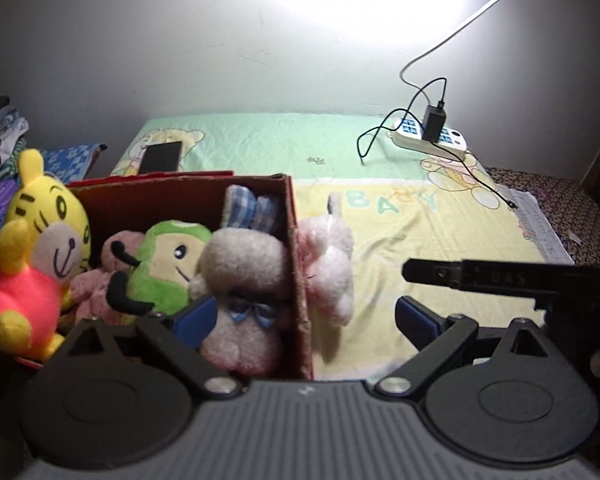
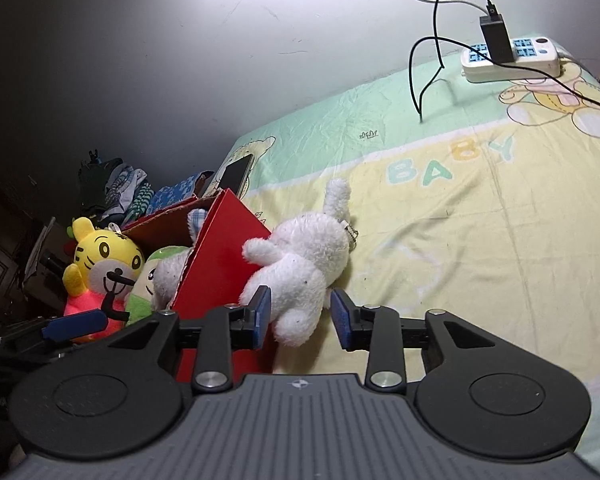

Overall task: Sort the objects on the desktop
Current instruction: 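Close the right tool on the white bunny's head and lift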

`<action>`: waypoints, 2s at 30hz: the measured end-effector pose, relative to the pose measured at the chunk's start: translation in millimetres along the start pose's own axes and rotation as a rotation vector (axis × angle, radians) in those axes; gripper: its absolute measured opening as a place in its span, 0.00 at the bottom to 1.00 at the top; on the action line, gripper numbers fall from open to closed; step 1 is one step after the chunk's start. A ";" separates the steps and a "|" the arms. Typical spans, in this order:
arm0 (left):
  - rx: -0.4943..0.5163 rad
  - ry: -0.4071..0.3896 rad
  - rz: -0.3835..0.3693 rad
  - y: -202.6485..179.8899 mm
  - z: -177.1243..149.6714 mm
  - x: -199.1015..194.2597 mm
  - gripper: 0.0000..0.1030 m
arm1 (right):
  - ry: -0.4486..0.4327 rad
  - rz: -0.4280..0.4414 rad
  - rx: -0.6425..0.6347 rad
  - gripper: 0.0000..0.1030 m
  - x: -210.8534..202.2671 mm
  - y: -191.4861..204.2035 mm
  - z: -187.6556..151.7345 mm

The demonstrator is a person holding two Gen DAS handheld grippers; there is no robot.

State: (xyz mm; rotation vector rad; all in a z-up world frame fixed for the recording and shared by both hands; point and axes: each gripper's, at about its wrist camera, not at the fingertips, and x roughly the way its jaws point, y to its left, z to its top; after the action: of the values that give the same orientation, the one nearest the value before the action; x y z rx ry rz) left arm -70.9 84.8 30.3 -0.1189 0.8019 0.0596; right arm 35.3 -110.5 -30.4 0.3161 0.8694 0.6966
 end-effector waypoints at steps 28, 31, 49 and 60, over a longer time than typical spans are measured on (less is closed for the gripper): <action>-0.111 -0.050 -0.086 10.2 3.3 -10.5 0.94 | -0.014 -0.019 -0.189 0.10 57.4 -13.8 17.6; -0.077 -0.047 -0.165 -4.1 9.4 -1.1 0.95 | -0.007 0.001 -0.094 0.10 36.7 -39.1 15.2; -0.069 0.209 -0.317 -68.4 -4.7 127.6 0.85 | -0.037 -0.017 0.230 0.32 -35.8 -130.1 -14.0; -0.106 0.290 -0.287 -68.4 -1.1 175.9 0.73 | 0.044 0.097 0.235 0.55 9.9 -127.8 9.9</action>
State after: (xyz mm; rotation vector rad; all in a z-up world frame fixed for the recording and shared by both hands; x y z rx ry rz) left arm 57.1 18.3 -91.3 -0.3474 1.0644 -0.1904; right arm 102.3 -198.0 -96.7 0.5579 0.9849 0.6939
